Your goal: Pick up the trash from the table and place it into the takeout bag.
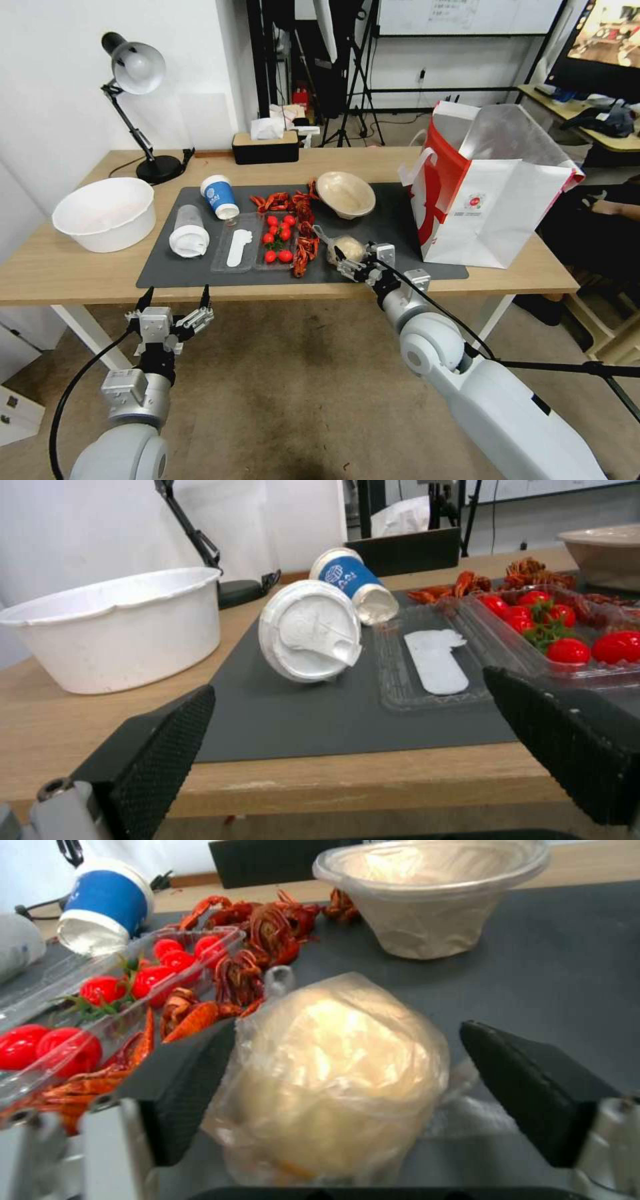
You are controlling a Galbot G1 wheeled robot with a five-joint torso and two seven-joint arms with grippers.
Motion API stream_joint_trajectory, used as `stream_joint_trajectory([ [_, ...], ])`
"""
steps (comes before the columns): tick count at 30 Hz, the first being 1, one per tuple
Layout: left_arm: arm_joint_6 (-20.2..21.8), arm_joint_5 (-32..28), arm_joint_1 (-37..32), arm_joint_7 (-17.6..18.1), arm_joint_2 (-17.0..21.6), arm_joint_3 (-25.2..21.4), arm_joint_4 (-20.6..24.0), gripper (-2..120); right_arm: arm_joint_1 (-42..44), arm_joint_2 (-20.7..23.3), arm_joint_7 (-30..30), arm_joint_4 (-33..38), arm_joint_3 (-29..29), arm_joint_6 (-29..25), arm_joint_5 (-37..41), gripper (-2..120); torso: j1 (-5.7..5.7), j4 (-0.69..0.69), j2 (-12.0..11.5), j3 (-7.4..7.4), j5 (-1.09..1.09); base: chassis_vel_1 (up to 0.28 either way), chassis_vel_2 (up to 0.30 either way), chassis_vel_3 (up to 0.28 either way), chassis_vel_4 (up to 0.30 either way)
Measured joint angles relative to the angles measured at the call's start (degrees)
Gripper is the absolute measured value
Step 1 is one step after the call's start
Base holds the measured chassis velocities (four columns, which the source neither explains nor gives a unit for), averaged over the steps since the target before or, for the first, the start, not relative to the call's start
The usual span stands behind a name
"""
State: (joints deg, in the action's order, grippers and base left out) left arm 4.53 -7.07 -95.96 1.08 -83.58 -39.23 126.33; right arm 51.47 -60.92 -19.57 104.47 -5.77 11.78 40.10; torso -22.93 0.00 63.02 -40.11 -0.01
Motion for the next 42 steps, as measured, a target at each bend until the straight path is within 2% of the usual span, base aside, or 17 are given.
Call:
stream_joint_trajectory([
  [2, 0.0, 0.0, 0.0, 0.0, 0.0, 0.0, 0.0, 100, -0.5, -0.4, -0.1, -0.7, -0.6, 0.0, 0.0, 76, 0.00, 0.00, 0.0, 0.00, 0.00, 0.000, 0.000, 0.000, 0.000],
  [3, 0.0, 0.0, 0.0, 0.0, 0.0, 0.0, 0.0, 100, -0.5, -0.4, -0.1, -0.7, -0.6, 0.0, 0.0, 76, 0.00, 0.00, 0.0, 0.00, 0.00, 0.000, 0.000, 0.000, 0.000],
  [5, -0.1, 0.0, 0.0, 0.0, 0.0, 0.0, 0.0, 100, -0.8, -0.9, -0.2, -1.4, -1.0, -0.1, -0.1, 64, 0.00, 0.00, 0.0, 0.00, 0.00, 0.000, 0.000, 0.000, 0.000],
  [6, -0.1, 0.0, 0.0, 0.0, 0.0, 0.0, 0.0, 100, -0.8, -0.9, -0.2, -1.4, -1.0, -0.1, -0.1, 64, 0.00, 0.00, 0.0, 0.00, 0.00, 0.000, 0.000, 0.000, 0.000],
  [9, -0.2, 0.0, 0.1, 0.0, 0.0, 0.0, -0.2, 100, -0.5, -0.9, -0.3, -1.5, -1.0, -0.1, -0.3, 49, 0.00, 0.00, 0.0, 0.00, 0.00, 0.000, 0.000, 0.000, 0.000],
  [10, -0.2, 0.0, 0.1, 0.0, 0.0, 0.0, -0.2, 100, -0.5, -0.9, -0.3, -1.5, -1.0, -0.1, -0.3, 49, 0.00, 0.00, 0.0, 0.00, 0.00, 0.000, 0.000, 0.000, 0.000],
  [12, -0.2, 0.0, 0.2, 0.0, 0.0, 0.1, -0.4, 100, -0.2, -1.0, -0.5, -1.5, -1.0, -0.1, -0.3, 38, 0.00, 0.00, 0.0, 0.01, 0.00, 0.000, 0.000, 0.000, 0.000],
  [16, -0.2, 0.0, 0.2, 0.0, 0.0, 0.2, -0.4, 100, -0.1, -1.0, -0.6, -1.5, -0.9, 0.0, -0.3, 30, 0.00, 0.00, 0.0, 0.01, 0.00, 0.000, 0.000, 0.000, 0.000],
  [18, -0.2, 0.1, 0.3, 0.0, 0.0, 0.3, -0.6, 100, 0.2, -0.9, -0.9, -1.3, -0.7, 0.1, -0.4, 18, 0.01, 0.00, 0.0, 0.01, 0.00, 0.000, 0.000, 0.000, 0.000],
  [24, -0.2, 0.1, 0.3, 0.0, 0.0, 0.3, -0.7, 100, 0.9, -0.9, -1.1, 0.1, 0.3, 0.2, -0.3, 7, 0.00, 0.00, 0.0, 0.00, 0.01, 0.000, 0.000, 0.000, 0.000],
  [30, -0.2, 0.1, 0.3, 0.1, 0.1, 0.2, -0.7, 100, 1.7, -0.8, -1.0, 2.1, 1.5, 0.1, -0.2, 7, 0.00, 0.00, 0.0, 0.00, 0.02, 0.000, 0.000, 0.000, 0.000],
  [36, -0.3, 0.1, 0.3, 0.1, 0.1, 0.3, -0.8, 100, 3.4, 0.6, 1.7, 9.6, 7.5, -1.1, 2.0, 7, 0.00, 0.01, 0.0, 0.00, 0.03, 0.000, 0.000, 0.000, 0.000],
  [38, -0.3, 0.3, 0.4, 0.1, 0.1, 0.5, -0.8, 100, 3.4, 2.1, 3.2, 15.1, 12.8, -1.9, 6.3, 7, 0.01, -0.02, 0.0, 0.00, -0.01, 0.000, 0.000, 0.000, 0.000],
  [42, -0.3, 0.5, 0.4, 0.1, 0.0, 0.6, -0.8, 100, 2.6, 3.4, 3.5, 17.5, 15.4, -2.5, 8.9, 7, 0.01, 0.00, 0.0, 0.00, 0.02, 0.000, 0.000, 0.000, 0.000],
])
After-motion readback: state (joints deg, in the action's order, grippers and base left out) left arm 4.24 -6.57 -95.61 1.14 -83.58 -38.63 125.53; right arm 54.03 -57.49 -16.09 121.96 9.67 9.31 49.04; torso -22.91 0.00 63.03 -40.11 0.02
